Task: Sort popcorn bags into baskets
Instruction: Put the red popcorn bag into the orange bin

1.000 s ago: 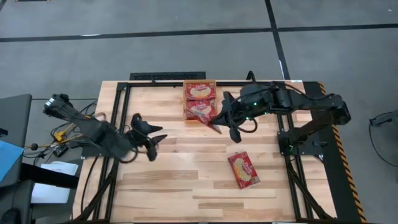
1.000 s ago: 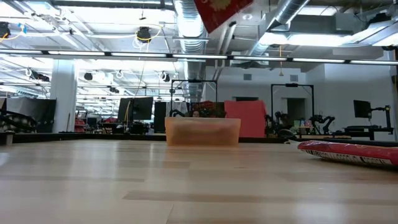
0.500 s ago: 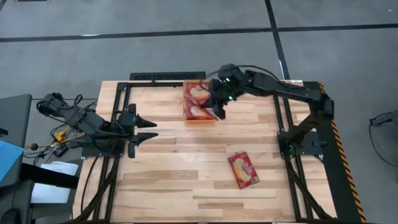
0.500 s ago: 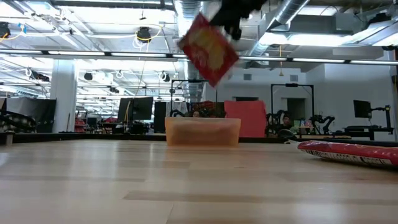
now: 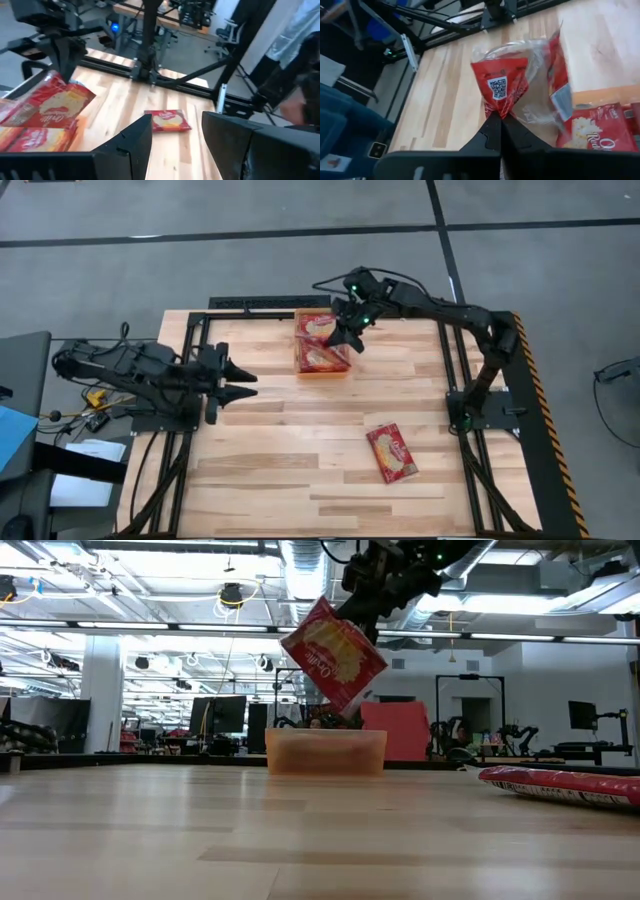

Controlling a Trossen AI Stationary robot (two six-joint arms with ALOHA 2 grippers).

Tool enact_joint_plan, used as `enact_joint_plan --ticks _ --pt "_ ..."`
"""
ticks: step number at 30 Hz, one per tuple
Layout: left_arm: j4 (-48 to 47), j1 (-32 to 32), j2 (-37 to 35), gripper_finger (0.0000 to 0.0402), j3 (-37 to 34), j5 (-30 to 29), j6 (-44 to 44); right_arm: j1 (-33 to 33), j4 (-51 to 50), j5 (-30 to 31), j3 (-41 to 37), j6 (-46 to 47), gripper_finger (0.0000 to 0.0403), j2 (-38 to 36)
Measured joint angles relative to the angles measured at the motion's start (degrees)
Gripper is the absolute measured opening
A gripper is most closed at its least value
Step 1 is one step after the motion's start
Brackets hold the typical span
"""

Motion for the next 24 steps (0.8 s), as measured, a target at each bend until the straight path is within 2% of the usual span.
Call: enact_joint_plan --ticks 11,20,24 --pt "0.59 4.18 0.79 0.0162 0.00 1.20 0.18 -3.97 -0.89 -5.30 0.00 -2.54 0.0012 -0.02" --pt "-1.60 6.29 0.74 0.0162 0.00 1.14 0.24 -4.29 -3.19 -5.41 -2.42 -4.47 0.0009 -0.07" --pt "-2.64 7.56 0.74 0.0162 0.00 1.17 0.28 -4.39 -2.54 -5.37 -2.85 -4.18 0.0022 2.15"
